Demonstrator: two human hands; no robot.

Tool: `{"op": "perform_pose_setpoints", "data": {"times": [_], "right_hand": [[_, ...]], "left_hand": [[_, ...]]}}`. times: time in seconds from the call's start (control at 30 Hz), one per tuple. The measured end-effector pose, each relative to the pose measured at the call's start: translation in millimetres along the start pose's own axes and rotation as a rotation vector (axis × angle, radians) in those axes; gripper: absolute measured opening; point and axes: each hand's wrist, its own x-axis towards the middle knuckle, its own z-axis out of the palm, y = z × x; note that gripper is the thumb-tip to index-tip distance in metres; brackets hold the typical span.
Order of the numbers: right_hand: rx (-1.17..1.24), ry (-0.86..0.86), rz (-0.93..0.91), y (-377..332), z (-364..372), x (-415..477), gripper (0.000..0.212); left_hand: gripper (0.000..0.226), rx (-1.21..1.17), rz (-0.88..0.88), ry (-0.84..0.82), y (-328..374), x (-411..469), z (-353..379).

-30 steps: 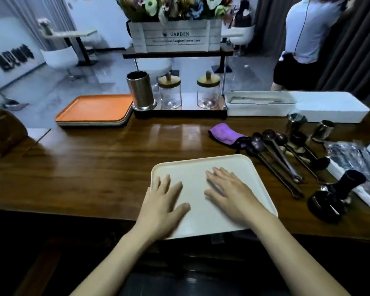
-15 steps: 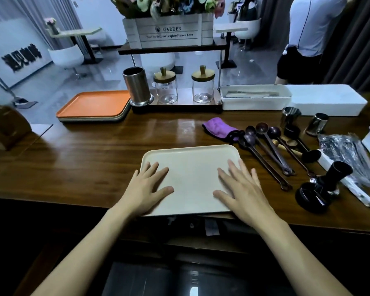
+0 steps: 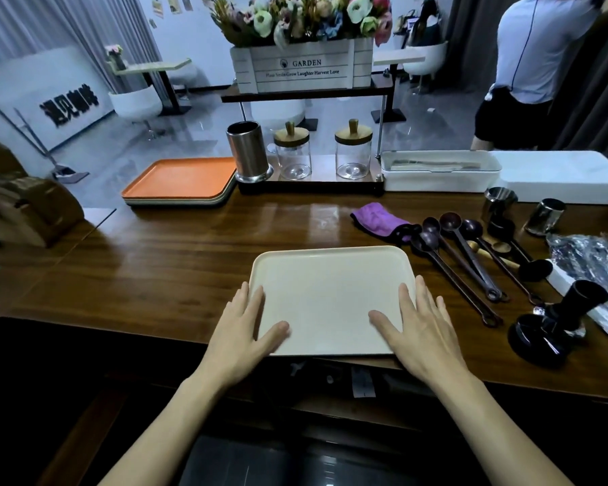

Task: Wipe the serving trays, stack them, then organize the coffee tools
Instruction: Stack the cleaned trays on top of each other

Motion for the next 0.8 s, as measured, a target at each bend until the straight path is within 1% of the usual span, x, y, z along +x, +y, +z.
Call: {"op": "perform_pose_setpoints", "data": {"times": [0.1, 0.23, 0.33, 0.43, 0.5, 0.57, 0.63, 0.73, 0.77, 0.8], "right_hand": [[-0.022, 0.004, -0.014, -6, 0, 2, 0.095], [-0.007, -0.001, -0.036, -20, 3, 6, 0.092], [0.010, -0.016, -0.030, -34, 4, 9, 0.093], [0.055, -0.084, -0.017, -47, 2, 13, 0.097], [0.107, -0.133, -0.023, -52, 1, 18, 0.105], [0.112, -0.149, -0.043, -57, 2, 26, 0.115], [0.100, -0.119, -0.047, -63, 3, 31, 0.119], [0.052, -0.013, -0.016, -70, 5, 33, 0.117], [0.029, 0.017, -0.003, -72, 7, 32, 0.117], [0.006, 0.039, 0.023, -73, 8, 30, 0.116]], "left_hand": [[0.093, 0.003, 0.004, 0.013, -3, 3, -1], [0.108, -0.008, -0.029, 0.002, -21, 12, -3], [0.100, -0.014, -0.054, 0.008, -31, 17, -9], [0.091, -0.022, -0.088, 0.047, -41, 20, -18], [0.085, -0.027, -0.116, 0.079, -50, 24, -27], [0.077, -0.040, -0.106, 0.086, -58, 29, -36], [0.075, -0.061, -0.071, 0.052, -64, 37, -43], [0.080, -0.077, 0.026, -0.014, -70, 52, -53], [0.084, -0.075, 0.046, -0.045, -72, 57, -56], [0.093, -0.063, 0.060, -0.089, -75, 64, -58]]}}
